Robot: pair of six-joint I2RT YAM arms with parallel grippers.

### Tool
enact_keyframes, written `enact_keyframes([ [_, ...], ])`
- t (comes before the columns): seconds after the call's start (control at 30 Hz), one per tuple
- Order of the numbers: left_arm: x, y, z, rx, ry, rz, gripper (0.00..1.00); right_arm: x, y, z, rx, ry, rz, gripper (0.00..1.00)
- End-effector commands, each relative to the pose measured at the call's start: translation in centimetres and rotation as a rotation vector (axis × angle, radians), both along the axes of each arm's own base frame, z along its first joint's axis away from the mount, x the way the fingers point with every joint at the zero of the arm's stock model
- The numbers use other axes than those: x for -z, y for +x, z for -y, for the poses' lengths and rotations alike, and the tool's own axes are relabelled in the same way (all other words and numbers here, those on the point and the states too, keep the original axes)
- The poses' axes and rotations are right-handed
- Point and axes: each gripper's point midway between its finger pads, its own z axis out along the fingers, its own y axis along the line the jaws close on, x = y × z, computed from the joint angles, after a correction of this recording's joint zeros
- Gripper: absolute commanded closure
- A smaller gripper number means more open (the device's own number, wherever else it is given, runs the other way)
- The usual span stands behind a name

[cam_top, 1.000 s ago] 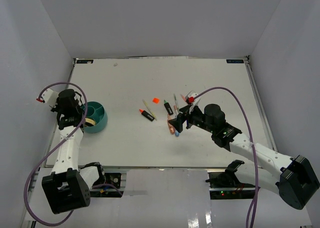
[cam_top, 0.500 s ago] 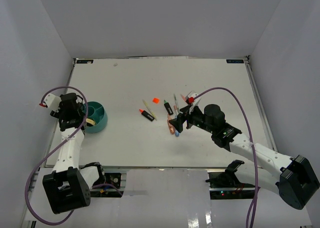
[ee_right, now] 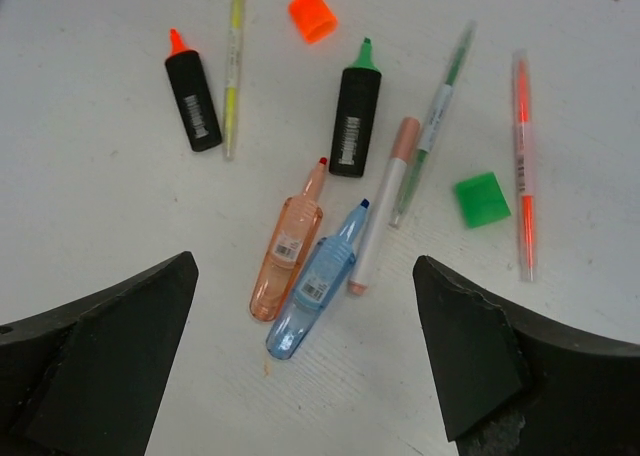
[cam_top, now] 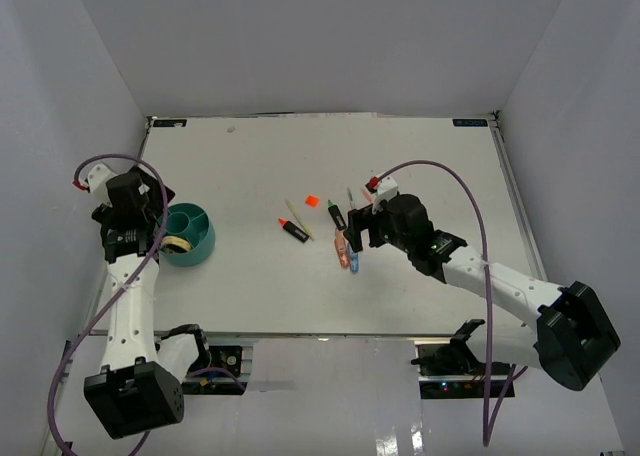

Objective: Sort the stationery into containers
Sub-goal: Place the pen in the storage box, then pick up the pen from the center of the board.

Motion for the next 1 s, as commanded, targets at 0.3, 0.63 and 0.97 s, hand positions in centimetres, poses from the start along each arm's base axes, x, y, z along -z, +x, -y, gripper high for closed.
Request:
enact_keyframes([
  [0.3, -2.9, 2.3, 10.8, 0.644, -0.042, -0.043, 0.02, 4.9, 2.7, 1.0, 0.170, -0.150, -0.190, 0.35],
  [0.63, -2.2, 1.9, 13.9, 0.755, -0.011, -0.065, 0.02, 9.4, 3.1, 1.1, 0.210, -0.237, -0.285, 0.59],
  [0.97, -2.1, 1.7, 15.7, 0.823, -0.023, -0.060, 0.02, 11.8, 3.4, 1.1, 0.206, -0.295, -0.319, 0.64],
])
